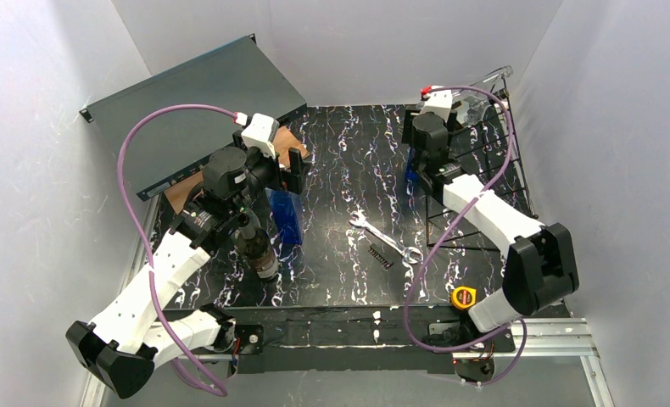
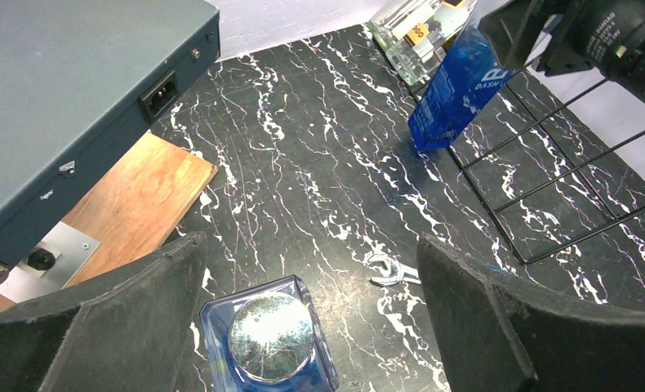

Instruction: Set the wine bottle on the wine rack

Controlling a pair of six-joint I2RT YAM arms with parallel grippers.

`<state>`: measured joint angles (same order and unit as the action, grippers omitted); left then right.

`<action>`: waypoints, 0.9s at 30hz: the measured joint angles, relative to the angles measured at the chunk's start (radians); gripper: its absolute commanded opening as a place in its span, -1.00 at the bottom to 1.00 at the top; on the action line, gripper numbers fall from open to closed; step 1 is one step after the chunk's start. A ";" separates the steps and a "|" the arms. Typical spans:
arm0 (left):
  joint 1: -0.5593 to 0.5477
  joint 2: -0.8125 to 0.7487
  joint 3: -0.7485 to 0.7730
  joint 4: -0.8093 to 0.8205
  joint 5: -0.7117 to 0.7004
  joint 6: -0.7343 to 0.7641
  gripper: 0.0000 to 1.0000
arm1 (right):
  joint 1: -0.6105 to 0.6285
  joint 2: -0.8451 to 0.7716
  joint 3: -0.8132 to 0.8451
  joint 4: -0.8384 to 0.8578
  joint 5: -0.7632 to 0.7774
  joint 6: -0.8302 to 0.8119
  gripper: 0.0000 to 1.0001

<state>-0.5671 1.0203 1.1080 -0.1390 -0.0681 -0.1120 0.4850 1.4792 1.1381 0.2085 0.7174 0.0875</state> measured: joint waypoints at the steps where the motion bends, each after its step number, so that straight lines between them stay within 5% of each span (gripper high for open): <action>1: 0.000 0.000 0.000 0.000 0.000 0.000 0.99 | -0.005 0.021 0.024 0.001 0.013 -0.009 -0.97; 15: 0.000 0.000 0.000 0.000 -0.001 0.000 0.99 | -0.106 0.192 0.253 -0.005 0.003 -0.038 -0.97; 27: 0.000 0.006 0.000 -0.001 -0.001 0.000 0.99 | -0.204 0.213 0.273 -0.076 -0.074 0.020 -0.97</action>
<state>-0.5671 1.0264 1.1080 -0.1398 -0.0692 -0.1120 0.2813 1.6924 1.4113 0.1329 0.6430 0.1074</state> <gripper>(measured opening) 0.992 0.699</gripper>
